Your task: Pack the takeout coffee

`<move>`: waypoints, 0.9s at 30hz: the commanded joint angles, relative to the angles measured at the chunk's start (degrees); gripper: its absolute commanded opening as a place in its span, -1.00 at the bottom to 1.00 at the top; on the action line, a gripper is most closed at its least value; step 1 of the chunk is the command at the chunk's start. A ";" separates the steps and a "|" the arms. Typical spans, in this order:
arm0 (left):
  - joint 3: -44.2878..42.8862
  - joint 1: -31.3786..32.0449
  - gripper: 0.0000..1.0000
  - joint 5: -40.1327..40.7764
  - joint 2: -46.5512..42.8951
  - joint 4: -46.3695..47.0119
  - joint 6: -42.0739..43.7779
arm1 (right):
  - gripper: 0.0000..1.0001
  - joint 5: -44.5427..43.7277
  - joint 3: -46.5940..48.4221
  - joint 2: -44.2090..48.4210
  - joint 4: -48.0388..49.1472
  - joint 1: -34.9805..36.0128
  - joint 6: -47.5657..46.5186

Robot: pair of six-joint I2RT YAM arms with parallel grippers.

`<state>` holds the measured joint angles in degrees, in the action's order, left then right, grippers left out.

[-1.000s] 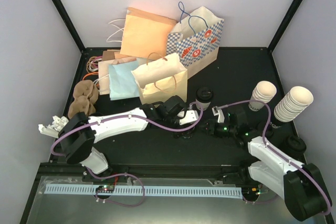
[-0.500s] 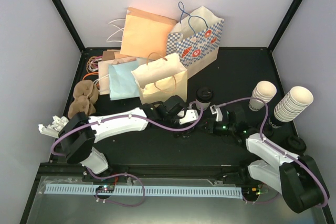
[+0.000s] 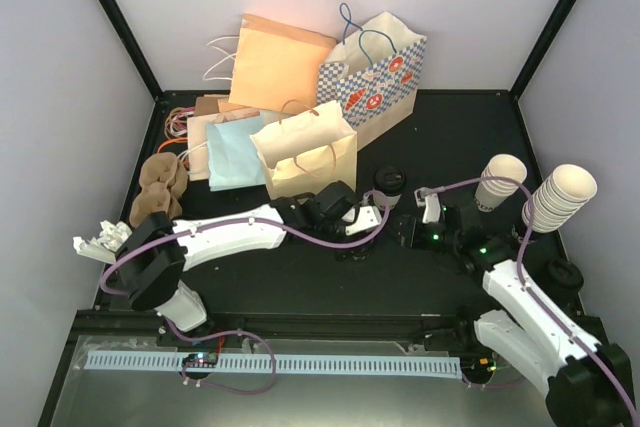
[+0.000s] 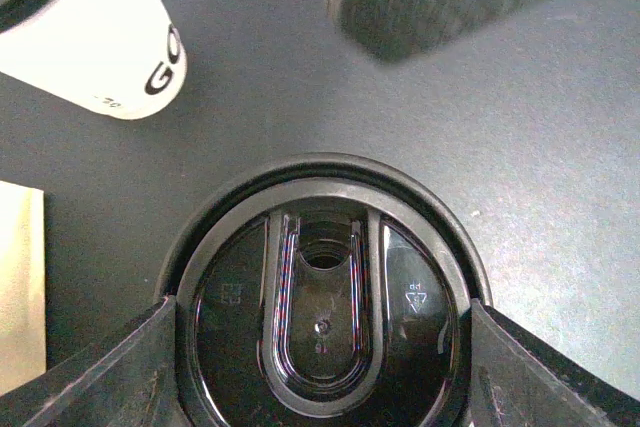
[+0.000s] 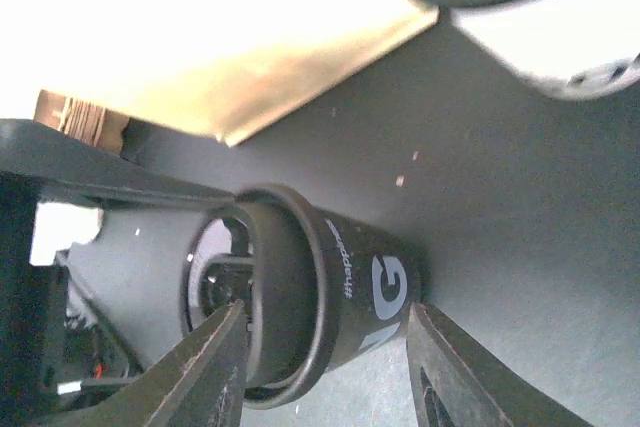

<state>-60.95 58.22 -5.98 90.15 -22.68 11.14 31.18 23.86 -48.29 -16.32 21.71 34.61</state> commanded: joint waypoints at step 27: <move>-28.33 0.06 -0.12 3.17 19.19 -12.73 -10.38 | 0.10 -33.92 12.11 11.63 -17.44 -0.59 -2.52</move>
<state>-86.89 58.19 -0.71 108.62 -33.26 1.80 -2.04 35.35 -36.40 -33.74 21.39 32.62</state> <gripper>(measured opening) 0.743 0.550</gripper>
